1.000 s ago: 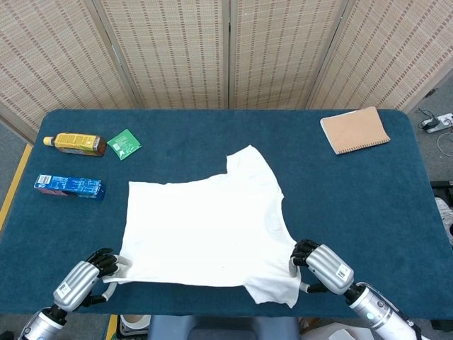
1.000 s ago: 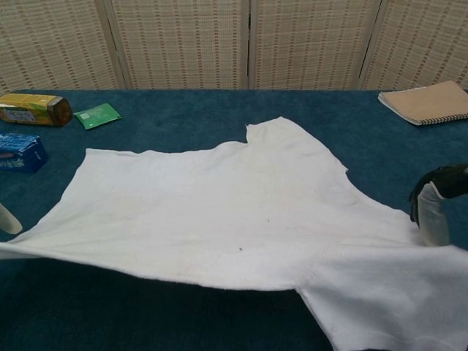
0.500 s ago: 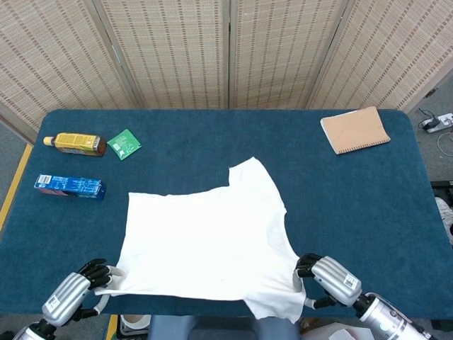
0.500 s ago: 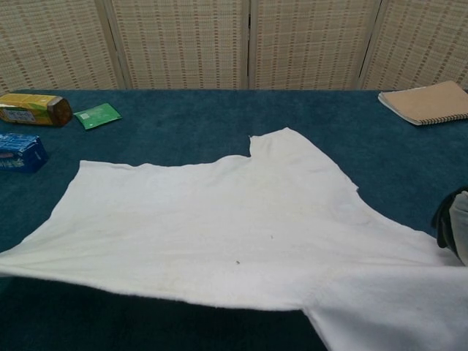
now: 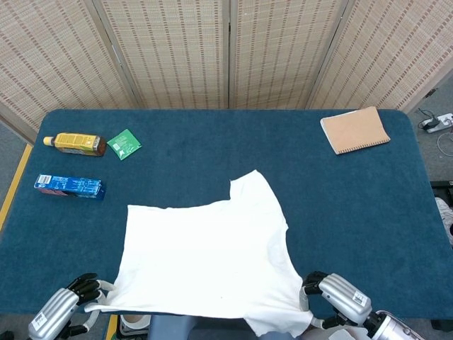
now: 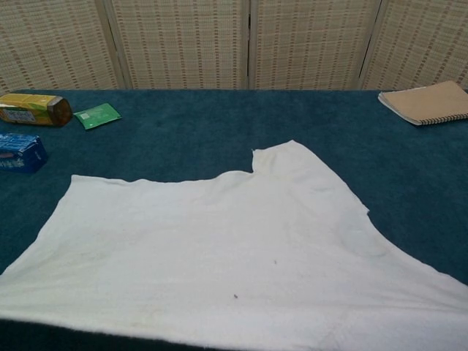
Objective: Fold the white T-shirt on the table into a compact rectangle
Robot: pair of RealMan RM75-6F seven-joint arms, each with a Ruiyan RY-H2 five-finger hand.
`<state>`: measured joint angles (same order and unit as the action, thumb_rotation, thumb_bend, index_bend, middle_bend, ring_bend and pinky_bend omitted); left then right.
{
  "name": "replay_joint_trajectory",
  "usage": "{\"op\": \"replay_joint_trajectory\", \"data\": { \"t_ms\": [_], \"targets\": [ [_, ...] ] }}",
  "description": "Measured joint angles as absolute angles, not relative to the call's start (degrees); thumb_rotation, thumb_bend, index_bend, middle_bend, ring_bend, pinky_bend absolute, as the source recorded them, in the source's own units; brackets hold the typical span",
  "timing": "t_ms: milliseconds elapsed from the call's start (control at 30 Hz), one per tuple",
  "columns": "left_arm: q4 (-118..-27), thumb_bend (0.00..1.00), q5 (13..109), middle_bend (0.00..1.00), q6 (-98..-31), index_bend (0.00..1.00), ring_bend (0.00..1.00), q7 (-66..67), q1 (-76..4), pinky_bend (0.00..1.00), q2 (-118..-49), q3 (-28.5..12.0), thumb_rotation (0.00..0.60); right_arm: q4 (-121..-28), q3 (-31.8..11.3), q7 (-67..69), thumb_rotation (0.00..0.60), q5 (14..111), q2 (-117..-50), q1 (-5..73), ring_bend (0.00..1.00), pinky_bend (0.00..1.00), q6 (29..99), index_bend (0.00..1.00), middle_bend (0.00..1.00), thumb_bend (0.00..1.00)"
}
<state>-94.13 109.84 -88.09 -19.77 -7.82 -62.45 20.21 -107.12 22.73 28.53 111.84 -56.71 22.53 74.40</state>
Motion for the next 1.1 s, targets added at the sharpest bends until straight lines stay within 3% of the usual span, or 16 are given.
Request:
{"op": "replay_joint_trajectory", "data": {
  "t_ms": [300, 1100],
  "targets": [
    [-93.7, 0.58, 108.3, 0.32, -84.3, 0.74, 0.29, -18.9, -8.5, 0.12, -63.1, 19.0, 0.600, -106.8, 21.6, 27.3, 0.600, 110.4, -57.4, 22.2, 0.36, 0.25, 72.3, 0.87, 0.58, 0.55],
    [-89.3, 0.58, 97.3, 0.32, -70.0, 0.73, 0.29, -18.9, -17.2, 0.12, -67.8, 9.2, 0.600, -101.2, 9.0, 16.2, 0.600, 96.6, -69.2, 20.9, 0.36, 0.25, 68.7, 0.88, 0.58, 0.56]
  ]
}}
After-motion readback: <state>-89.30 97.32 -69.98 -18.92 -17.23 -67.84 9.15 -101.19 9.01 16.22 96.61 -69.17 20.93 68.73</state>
